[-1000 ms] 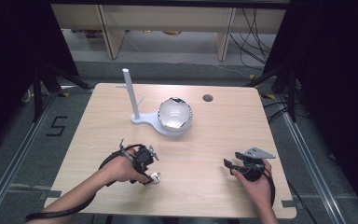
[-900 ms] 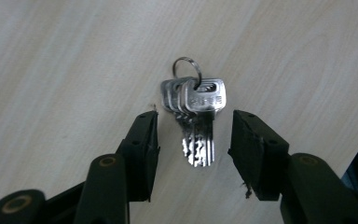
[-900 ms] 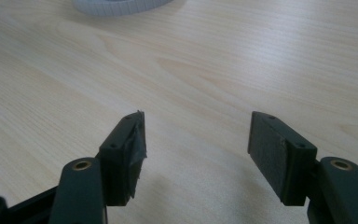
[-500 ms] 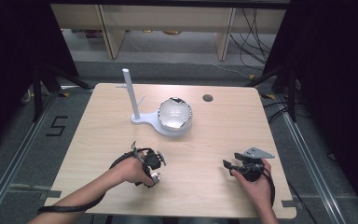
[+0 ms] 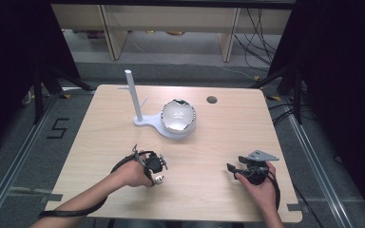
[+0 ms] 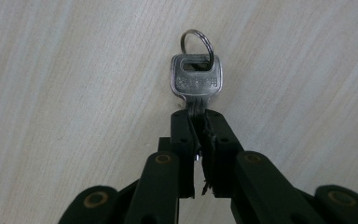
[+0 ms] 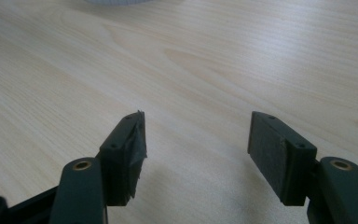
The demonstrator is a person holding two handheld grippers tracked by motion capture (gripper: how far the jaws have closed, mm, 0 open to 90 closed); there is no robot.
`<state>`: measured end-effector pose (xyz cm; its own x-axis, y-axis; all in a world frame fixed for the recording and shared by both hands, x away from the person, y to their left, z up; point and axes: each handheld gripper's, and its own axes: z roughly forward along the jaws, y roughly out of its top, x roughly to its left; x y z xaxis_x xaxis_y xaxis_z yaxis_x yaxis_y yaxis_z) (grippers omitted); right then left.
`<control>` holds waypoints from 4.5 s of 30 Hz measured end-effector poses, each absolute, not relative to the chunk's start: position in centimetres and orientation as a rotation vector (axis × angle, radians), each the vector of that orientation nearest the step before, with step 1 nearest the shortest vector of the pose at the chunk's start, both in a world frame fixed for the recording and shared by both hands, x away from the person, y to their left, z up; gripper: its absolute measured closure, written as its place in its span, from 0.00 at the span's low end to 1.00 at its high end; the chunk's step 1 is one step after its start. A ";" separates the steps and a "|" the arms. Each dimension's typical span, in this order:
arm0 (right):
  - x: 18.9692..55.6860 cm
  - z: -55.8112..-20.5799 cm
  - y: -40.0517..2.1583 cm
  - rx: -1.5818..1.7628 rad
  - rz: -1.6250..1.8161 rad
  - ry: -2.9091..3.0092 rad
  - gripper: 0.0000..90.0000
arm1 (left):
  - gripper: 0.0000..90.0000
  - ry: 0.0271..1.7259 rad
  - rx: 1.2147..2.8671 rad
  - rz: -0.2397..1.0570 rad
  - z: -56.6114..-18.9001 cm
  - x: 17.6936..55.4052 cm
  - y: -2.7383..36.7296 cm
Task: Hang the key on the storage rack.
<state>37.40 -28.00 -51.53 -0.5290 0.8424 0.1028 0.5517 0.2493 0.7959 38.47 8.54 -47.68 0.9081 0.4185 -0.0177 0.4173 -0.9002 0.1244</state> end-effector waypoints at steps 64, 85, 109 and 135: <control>37.6 -51.5 -28.2 1.258 1.159 2.210 0.42 | 0.92 0.558 2.835 0.171 -41.5 40.2 10.8; 37.4 -51.5 -28.0 1.305 1.174 2.211 0.43 | 0.92 0.613 2.837 0.289 -39.9 41.7 13.1; 37.6 -51.6 -28.4 1.272 1.228 2.189 0.43 | 0.92 0.756 2.772 0.363 -38.2 44.0 16.4; 37.5 -51.5 -28.5 1.285 1.222 2.207 0.44 | 0.92 0.799 2.750 0.426 -36.3 44.9 19.3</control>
<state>37.53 -28.51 -51.51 -0.5500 0.8226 0.1443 0.5587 0.2341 0.7956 44.95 19.28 -36.35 0.8073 0.5523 0.2080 0.4807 -0.8198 0.3112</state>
